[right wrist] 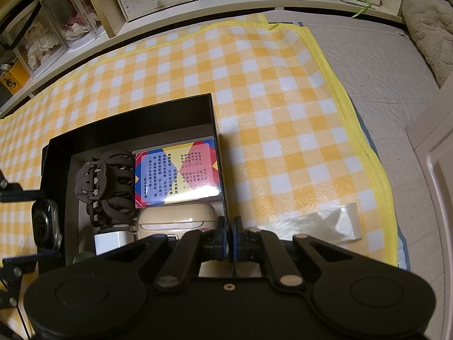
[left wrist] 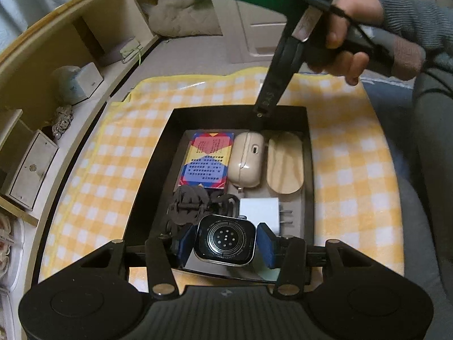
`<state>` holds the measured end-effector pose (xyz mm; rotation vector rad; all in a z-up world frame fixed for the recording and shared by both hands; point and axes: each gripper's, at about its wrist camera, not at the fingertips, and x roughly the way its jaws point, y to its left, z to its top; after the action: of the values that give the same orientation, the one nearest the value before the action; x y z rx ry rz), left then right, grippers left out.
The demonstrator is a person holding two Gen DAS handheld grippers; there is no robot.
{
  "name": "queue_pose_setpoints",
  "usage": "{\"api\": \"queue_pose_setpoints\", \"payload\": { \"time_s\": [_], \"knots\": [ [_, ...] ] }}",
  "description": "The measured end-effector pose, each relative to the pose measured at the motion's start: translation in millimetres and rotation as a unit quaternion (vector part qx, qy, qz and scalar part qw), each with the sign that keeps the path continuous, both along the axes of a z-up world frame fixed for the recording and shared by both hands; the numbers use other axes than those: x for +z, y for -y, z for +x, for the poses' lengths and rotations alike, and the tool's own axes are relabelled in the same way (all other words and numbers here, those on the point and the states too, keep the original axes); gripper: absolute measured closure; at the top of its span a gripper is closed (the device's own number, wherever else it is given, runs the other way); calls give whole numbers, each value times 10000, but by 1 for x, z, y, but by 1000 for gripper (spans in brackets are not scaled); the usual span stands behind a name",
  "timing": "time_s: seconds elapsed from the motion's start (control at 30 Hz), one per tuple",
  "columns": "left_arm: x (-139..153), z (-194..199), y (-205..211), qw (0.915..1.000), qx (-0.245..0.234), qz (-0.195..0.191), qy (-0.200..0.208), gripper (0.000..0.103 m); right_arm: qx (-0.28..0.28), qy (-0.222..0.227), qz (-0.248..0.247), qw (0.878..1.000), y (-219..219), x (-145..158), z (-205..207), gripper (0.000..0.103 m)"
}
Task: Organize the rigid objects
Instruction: 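Carry the smartwatch into the black tray and open the left tool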
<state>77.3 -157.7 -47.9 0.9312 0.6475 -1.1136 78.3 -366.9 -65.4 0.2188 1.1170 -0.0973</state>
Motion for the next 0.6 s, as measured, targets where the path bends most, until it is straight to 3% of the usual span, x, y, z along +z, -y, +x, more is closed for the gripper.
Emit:
{"api": "queue_pose_setpoints", "payload": {
  "time_s": [0.27,0.4,0.6],
  "knots": [
    [-12,6,6,9998,-48,176,-43,54,-1,-2,-1,10000,-1,0,0,98],
    [-20,7,4,9996,-17,267,47,48,-1,4,16,10000,0,0,0,98],
    [-19,7,-4,9998,138,124,-100,45,-6,9,10,10000,-1,2,0,98]
  ]
}}
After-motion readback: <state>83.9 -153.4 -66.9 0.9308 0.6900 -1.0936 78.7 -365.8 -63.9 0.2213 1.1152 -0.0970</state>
